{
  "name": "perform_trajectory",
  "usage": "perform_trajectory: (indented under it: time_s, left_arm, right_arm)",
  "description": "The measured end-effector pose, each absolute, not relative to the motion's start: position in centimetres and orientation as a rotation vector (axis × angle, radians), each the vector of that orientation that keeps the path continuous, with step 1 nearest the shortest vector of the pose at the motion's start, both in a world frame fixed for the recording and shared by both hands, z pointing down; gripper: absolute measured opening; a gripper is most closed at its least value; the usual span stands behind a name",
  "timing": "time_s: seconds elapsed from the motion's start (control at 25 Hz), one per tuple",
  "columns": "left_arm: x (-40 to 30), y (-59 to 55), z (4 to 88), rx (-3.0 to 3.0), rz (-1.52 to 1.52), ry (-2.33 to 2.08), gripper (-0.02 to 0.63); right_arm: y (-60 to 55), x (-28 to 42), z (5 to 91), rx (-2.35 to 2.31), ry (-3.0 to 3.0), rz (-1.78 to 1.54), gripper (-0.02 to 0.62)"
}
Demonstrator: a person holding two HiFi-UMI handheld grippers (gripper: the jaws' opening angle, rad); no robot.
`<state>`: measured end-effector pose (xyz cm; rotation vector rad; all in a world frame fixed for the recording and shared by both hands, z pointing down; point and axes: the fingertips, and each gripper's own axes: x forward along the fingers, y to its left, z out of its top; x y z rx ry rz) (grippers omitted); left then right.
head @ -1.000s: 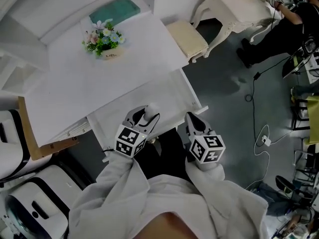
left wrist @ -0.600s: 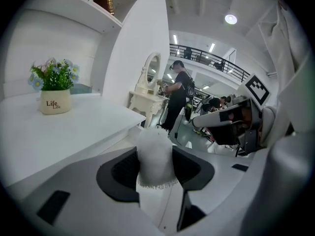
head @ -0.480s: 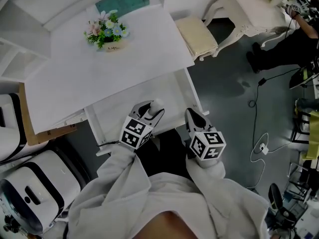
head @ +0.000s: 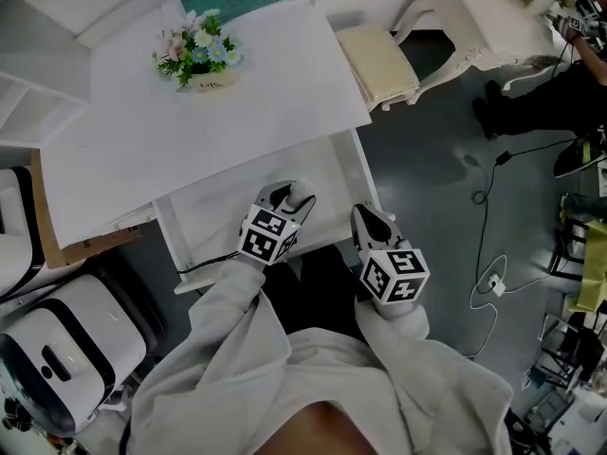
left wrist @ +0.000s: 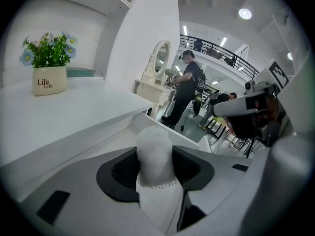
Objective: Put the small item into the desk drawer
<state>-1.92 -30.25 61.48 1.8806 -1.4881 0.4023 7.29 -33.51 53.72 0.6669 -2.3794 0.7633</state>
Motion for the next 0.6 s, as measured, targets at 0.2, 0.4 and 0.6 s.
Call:
perform_trajectory:
  time_s: [0.2,0.4,0.6]
  left_arm:
    - [-1.5,-31.4,63.5,1.839,0.424,-1.467,0.196]
    - [-1.3,-32.2,66.1,1.777,0.467,-1.457,0.196]
    - [-1.6,-32.8,68.5,1.716,0.515,-1.458,0.196]
  right_arm:
    - [-34.1,7.5,54.2,0.654,-2.365,0.767,0.035]
    - [-34.7,7.8,55.0,0.651,-2.343,0.769,0.035]
    - [-35.4,8.2,55.6,0.646,-2.326,0.771,0.035]
